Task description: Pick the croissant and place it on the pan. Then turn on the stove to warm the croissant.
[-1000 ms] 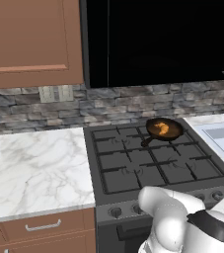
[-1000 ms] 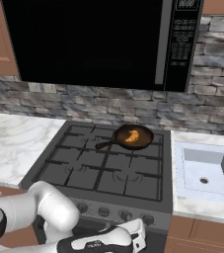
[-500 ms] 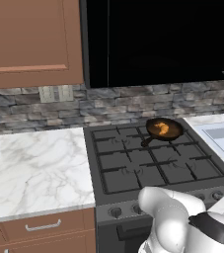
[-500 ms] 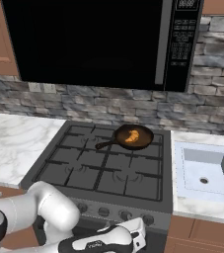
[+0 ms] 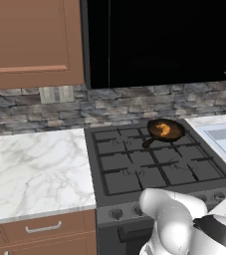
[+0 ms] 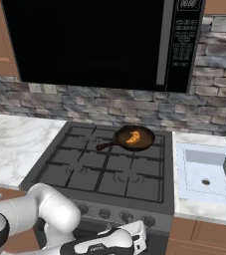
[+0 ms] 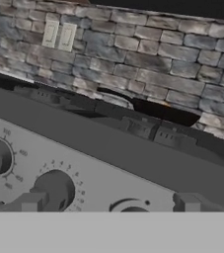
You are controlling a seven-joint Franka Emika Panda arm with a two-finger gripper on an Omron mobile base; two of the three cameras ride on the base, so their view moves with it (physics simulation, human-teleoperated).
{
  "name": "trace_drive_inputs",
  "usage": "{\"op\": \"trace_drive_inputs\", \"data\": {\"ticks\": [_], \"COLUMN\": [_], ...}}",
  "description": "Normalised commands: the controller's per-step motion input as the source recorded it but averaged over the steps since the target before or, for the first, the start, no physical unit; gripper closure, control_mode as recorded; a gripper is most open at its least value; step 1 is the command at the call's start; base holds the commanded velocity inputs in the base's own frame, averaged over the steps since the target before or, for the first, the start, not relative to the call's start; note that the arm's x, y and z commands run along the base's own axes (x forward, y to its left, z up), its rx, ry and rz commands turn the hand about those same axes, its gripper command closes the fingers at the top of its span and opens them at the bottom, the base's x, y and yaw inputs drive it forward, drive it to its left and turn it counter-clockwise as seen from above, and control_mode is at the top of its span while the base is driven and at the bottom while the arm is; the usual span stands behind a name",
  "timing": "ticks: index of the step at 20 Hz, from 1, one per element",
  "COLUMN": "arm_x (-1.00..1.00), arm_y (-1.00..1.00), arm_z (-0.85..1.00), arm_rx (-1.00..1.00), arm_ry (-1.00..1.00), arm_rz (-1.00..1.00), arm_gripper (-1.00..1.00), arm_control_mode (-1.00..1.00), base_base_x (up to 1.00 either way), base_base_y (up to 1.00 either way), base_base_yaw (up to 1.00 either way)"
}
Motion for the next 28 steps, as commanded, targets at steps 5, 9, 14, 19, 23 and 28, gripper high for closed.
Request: {"op": "trace_drive_inputs", "data": {"ticks": [5,9,14,19,23,28], "arm_x": [0.11,0.04,0.02,0.03,0.13,0.17], "arm_y": [0.0,-0.03,-0.07,-0.09,-0.02,-0.04], "arm_z": [-0.07,-0.04,-0.07,-0.09,-0.08,-0.09], "arm_rx": [0.0,0.0,0.0,0.0,0.0,0.0], "arm_ry": [0.0,0.0,0.0,0.0,0.0,0.0], "arm_rz": [0.0,0.0,0.0,0.0,0.0,0.0], "arm_gripper": [-1.0,-1.0,-1.0,-1.0,-1.0,-1.0], "arm_control_mode": [-1.0,-1.0,-1.0,-1.0,-1.0,-1.0], "base_base_x": [0.0,0.0,0.0,0.0,0.0,0.0], "base_base_y": [0.0,0.0,0.0,0.0,0.0,0.0], "base_base_yaw": [0.0,0.0,0.0,0.0,0.0,0.0]}}
